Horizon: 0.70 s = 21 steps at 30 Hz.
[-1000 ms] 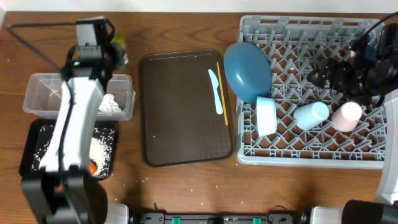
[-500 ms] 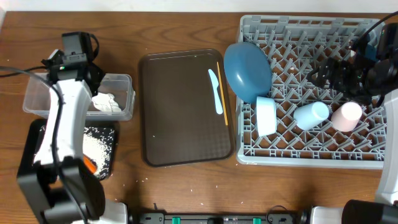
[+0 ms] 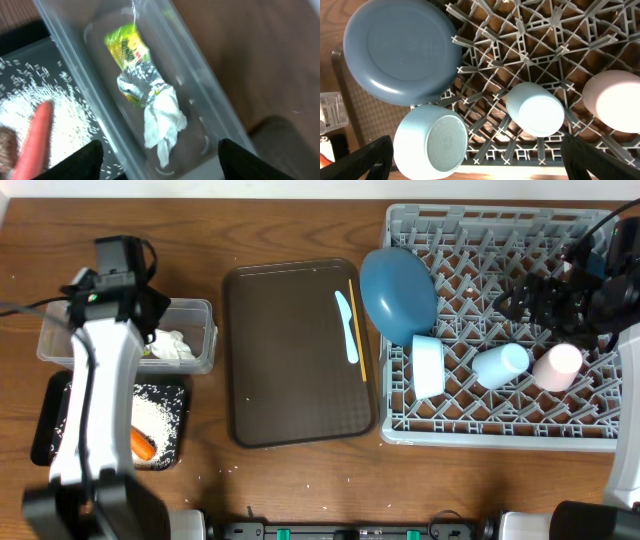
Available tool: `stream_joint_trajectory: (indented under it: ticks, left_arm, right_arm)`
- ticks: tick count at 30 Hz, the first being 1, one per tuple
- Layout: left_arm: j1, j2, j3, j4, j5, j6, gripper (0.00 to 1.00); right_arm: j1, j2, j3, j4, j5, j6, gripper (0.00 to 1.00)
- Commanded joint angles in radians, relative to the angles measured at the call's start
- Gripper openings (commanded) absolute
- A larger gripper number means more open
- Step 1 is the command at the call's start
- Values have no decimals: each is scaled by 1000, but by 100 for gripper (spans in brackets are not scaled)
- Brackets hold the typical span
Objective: Sort waste into correct bins and load items into the dishwasher rack
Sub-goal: 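Drop the yellow wrapper into the clear bin, then grasp the white plastic knife on the brown tray with the left gripper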
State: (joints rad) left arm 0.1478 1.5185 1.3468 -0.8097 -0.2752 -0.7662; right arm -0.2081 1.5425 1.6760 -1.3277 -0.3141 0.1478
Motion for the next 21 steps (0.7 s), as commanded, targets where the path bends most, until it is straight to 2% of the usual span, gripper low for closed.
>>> stream_joint_trajectory:
  ticks: [1,7,9,12,14,18,21]
  left_arm:
    - [-39,-53,13,-24,29,55,77]
    - [-216,-39,13,-12,291,310,77]
    - [-280,-8,13,1,351,351,77]
    - [-354,53,13,34,436,366,69]
    - [-396,105,13,66,510,366,59]
    - [-466,225,13,122,608,365,56]
    - [-510,310,13,191,665,375,47]
  right_arm:
    - [7,0,3,-2,3,-15,99]
    - [6,0,3,-2,3,-15,99]
    - [7,0,3,-2,3,-15,99]
    - [7,0,3,-2,3,-15,99]
    - [7,0,3,-3,3,-15,99]
    - [7,0,3,-5,3,-15,99]
    - [6,0,3,-8,3,-15,99]
